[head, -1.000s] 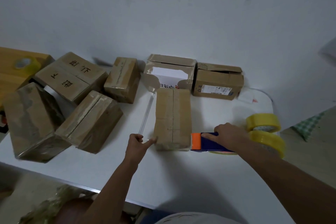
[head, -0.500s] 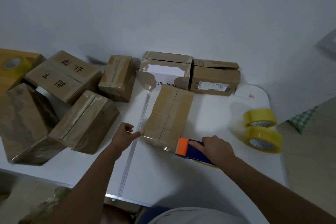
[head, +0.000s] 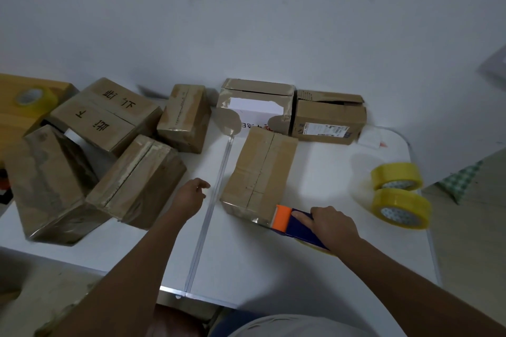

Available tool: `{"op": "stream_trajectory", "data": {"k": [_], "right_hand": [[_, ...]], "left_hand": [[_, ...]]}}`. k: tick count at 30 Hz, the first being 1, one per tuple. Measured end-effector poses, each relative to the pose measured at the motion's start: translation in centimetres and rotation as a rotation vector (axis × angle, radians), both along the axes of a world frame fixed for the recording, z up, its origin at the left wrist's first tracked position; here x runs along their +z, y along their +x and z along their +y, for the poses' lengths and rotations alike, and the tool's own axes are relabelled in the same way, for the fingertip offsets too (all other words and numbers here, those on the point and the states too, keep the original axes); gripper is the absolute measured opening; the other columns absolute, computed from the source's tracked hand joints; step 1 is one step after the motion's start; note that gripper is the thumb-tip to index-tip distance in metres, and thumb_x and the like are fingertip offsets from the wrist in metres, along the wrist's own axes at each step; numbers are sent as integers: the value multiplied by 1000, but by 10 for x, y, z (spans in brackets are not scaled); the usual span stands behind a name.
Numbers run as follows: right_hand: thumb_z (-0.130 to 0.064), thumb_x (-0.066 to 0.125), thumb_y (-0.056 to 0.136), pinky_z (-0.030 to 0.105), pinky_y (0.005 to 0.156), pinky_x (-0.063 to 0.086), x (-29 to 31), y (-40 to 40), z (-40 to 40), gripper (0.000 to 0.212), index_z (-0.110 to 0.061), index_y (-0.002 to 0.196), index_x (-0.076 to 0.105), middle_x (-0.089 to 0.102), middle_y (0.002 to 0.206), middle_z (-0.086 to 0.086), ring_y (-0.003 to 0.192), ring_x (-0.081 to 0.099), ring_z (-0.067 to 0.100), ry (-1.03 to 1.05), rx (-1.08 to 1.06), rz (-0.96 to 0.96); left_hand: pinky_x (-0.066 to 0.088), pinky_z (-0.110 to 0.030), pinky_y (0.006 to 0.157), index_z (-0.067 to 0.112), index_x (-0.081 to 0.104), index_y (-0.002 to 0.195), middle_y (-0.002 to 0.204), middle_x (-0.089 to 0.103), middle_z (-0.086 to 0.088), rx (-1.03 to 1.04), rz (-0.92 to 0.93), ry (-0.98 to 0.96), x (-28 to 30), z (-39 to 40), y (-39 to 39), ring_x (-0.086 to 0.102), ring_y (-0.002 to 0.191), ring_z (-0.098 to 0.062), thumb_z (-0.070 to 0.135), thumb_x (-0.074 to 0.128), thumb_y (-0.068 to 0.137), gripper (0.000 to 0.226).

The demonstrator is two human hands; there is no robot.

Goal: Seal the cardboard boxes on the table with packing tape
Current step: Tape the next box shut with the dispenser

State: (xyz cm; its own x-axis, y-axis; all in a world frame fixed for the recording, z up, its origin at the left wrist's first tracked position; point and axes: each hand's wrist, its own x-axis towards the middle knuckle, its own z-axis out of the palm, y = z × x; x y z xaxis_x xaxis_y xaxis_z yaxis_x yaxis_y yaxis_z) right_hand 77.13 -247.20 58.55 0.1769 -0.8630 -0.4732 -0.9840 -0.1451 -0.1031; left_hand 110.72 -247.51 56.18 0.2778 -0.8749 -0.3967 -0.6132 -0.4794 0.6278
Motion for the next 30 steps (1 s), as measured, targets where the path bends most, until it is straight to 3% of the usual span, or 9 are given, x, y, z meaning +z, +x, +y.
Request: {"op": "stream_trajectory", "data": {"k": [2, 4, 6, 9, 12, 17, 24, 27, 30], "right_hand": [[-70, 24, 93, 28, 68, 44, 0, 0, 0, 62, -18, 91, 57, 63, 89, 3, 76, 58, 19, 4, -3, -4], [-70, 24, 93, 29, 70, 46, 1, 0, 0, 64, -17, 96, 59, 65, 95, 4, 82, 62, 20, 6, 6, 9], [-69, 24, 94, 29, 71, 46, 0, 0, 1, 63, -17, 97, 60, 66, 96, 5, 84, 63, 21, 9, 12, 13], [-69, 24, 94, 28, 69, 44, -1, 0, 2, 59, -19, 90, 54, 65, 95, 4, 77, 58, 19, 25, -2, 2], [-69, 23, 94, 26, 67, 42, -1, 1, 4, 56, -21, 88, 52, 60, 87, 1, 72, 54, 17, 21, -24, -9], [-69, 23, 94, 27, 68, 43, 1, 1, 4, 61, -19, 93, 58, 57, 83, 0, 72, 55, 18, 3, -16, -14], [-69, 23, 94, 26, 65, 42, -3, 0, 7, 58, -20, 88, 54, 55, 80, -2, 71, 55, 16, -13, -32, -41], [-71, 24, 93, 26, 65, 42, -5, -2, 8, 59, -20, 84, 54, 55, 78, -2, 70, 56, 16, 5, -67, -60], [-73, 27, 91, 27, 65, 44, -6, -5, 6, 64, -18, 85, 58, 57, 78, -1, 71, 58, 17, 27, -105, -85]], "left_hand": [[45, -22, 61, 5, 62, 119, 133, 57, -13, -55, -41, -29, 6, 0, -2, 63, 101, -21, -3, 33, 101, 35], [50, -31, 88, 3, 52, 136, 144, 50, -14, -101, -111, -38, 9, 6, -3, 59, 119, -27, -2, 39, 100, 39], [42, -36, 107, 2, 40, 147, 147, 48, -17, -142, -234, -41, 10, 15, -1, 53, 128, -31, 0, 45, 100, 48], [43, -38, 108, 2, 48, 142, 140, 56, -18, -233, -346, -261, 17, 29, -5, 58, 125, -32, -7, 50, 95, 49], [46, -43, 107, 5, 59, 135, 134, 61, -13, -495, -381, -477, 15, 41, -20, 61, 122, -28, -20, 56, 81, 59], [11, -28, 122, 16, 36, 152, 160, 27, 3, -687, -422, -289, -1, 55, -33, 23, 149, -10, -16, 45, 84, 76], [16, -30, 120, 24, 43, 148, 159, 32, 8, -764, -453, -335, 23, 23, -55, 37, 142, -13, -4, 50, 91, 64], [15, -28, 120, 21, 28, 155, 163, 21, 4, -806, -419, -253, 21, 1, -88, 20, 149, -17, 2, 46, 99, 61], [2, -33, 123, 18, 10, 159, 167, 2, 2, -835, -369, -168, 12, -10, -108, -1, 153, -13, 27, 30, 109, 54]]}}
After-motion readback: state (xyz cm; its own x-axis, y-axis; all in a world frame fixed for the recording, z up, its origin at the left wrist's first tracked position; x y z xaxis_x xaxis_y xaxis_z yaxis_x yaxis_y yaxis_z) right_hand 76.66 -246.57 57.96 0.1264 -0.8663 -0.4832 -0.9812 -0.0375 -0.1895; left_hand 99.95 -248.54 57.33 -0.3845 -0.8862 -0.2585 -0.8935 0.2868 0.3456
